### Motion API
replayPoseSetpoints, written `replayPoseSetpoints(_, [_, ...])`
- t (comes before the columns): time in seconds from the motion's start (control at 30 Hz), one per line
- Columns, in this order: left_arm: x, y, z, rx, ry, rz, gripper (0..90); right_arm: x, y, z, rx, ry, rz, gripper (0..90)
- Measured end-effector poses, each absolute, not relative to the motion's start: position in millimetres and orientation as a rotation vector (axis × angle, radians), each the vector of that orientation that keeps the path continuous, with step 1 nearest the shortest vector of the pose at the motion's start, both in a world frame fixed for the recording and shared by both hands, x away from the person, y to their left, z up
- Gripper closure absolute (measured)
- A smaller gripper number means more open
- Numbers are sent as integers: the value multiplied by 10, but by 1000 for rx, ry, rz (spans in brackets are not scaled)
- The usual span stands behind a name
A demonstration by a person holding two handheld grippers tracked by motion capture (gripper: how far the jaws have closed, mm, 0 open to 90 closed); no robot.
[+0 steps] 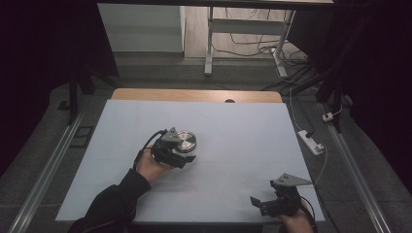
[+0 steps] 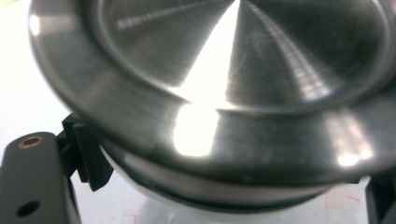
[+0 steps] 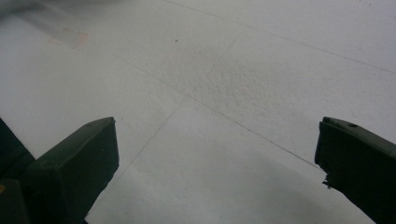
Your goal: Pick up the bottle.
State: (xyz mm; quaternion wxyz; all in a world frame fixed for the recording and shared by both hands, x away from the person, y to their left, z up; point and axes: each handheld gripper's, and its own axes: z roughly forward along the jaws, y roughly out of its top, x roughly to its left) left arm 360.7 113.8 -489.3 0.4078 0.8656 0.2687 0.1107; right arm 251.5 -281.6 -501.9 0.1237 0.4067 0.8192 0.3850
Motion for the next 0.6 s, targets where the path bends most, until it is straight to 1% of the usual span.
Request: replayPoseSetpoints(0.6, [3338,934,-4607,2191,535,245,149,2514,-2823,-5018,1178,2388,1129,0])
